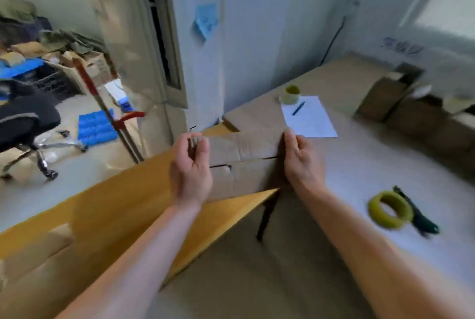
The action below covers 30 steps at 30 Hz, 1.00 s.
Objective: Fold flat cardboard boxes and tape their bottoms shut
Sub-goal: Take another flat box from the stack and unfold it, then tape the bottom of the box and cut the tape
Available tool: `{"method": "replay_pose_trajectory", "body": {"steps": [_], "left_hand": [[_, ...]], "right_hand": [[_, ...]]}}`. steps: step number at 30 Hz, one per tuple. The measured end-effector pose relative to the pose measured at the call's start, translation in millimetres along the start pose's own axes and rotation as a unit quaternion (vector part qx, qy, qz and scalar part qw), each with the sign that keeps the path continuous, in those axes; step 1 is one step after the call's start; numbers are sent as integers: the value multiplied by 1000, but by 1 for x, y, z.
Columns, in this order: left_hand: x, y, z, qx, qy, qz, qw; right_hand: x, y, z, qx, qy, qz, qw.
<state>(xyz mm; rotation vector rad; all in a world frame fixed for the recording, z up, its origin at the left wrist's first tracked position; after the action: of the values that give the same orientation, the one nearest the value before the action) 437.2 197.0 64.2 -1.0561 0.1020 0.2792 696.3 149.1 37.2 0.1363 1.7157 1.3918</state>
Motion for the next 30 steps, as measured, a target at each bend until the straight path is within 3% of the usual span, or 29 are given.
{"method": "replay_pose_trajectory", "body": {"steps": [5,10,14,22,26,30], "left_hand": [[176,-29,2,-44,139,-88,985],[304,-40,9,-56,240,-103,964],[388,-15,21,-77,283,-108,950],[526,51,16,-154,427,-56,889],[558,85,23,-180,483,-1,857],[561,96,17,-176,466,6,867]], "right_hand": [[-136,-83,58,58,-118,-31,991],[-194,-149,103,126,-178,-9,976],[-202,-192,146,176,-196,-11,965],[-165,-292,215,338,-147,-54,928],[-158,-301,244,354,-142,-90,920],[-160,-305,258,348,-157,-112,917]]}}
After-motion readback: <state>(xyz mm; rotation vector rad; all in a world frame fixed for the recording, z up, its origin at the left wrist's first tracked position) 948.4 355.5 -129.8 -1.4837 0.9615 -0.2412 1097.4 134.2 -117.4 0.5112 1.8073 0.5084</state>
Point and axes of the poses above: each hand's wrist, its own z-axis towards the middle knuckle, its own x-axis out of the palm, y = z × x, the point moved 8 cm from there along z, towards the middle knuckle, and after that the axes turned 6 degrees about x, right-handed, at the moved point
